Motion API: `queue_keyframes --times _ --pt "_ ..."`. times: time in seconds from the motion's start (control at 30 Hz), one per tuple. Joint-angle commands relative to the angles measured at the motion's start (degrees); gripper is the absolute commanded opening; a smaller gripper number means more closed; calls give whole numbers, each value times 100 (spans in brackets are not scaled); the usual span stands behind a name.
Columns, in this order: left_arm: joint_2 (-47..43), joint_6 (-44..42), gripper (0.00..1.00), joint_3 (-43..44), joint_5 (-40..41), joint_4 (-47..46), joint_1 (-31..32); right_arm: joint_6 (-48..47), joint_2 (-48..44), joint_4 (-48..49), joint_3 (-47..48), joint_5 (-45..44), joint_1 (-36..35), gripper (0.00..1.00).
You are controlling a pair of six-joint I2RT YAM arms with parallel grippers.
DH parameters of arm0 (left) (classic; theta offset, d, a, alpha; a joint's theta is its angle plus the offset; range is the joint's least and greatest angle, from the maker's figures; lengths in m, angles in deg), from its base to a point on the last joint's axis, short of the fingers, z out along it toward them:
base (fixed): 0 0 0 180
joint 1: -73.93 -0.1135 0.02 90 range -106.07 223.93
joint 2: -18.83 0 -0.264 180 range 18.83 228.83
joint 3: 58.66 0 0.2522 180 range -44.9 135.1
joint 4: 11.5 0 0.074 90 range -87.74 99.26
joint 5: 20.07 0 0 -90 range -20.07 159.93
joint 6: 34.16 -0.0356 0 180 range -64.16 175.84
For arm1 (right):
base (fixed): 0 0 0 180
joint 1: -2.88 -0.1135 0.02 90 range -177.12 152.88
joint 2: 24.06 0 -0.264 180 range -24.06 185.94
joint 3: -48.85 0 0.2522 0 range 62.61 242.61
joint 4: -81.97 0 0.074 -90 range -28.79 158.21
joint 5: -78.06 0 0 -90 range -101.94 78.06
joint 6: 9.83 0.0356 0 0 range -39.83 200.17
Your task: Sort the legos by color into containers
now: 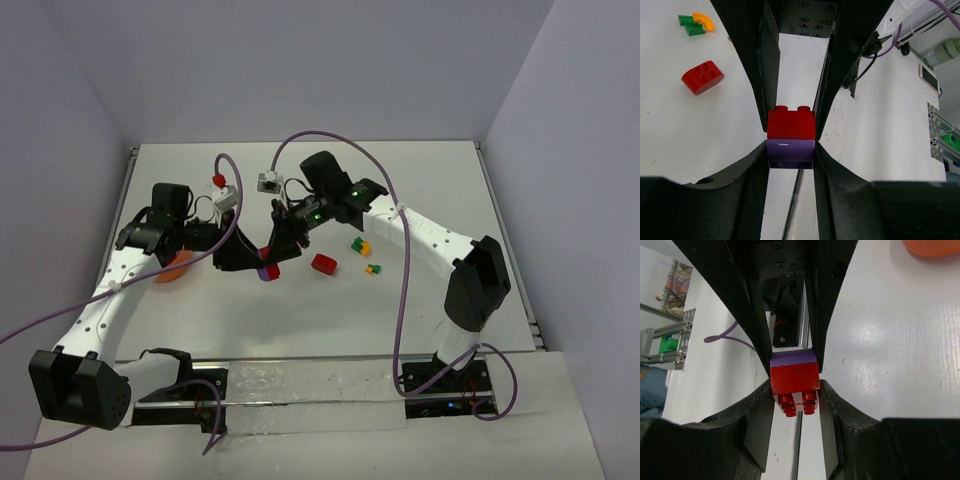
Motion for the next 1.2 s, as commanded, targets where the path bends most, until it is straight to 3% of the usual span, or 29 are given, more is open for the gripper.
queue_keyframes --times 0.0,0.27,0.47,0.53,0.7,1.0,1.17 --pt "-138 -309 0 41 121 202 -339 -89 -89 -100 90 74 176 0" --pt "-188 -1072 0 286 573 918 -1505 -291 -240 -354 -136 22 740 0" --pt "-310 -1763 0 372 1118 1444 -2181 -378 -256 -430 -201 -157 776 0" --pt "-533 -1486 0 268 1587 1187 -2414 -341 -238 -414 -200 -307 776 0" --pt "-1281 -1032 0 -245 3943 -194 -2558 -207 -193 -292 -189 -410 776 0" --pt "-1943 -1181 0 -1264 5269 -1718 -2566 -135 -50 -163 -200 -358 776 0" --pt "-1886 -538 0 -1375 5491 -1944 -2558 -161 -118 -155 -312 -428 785 0"
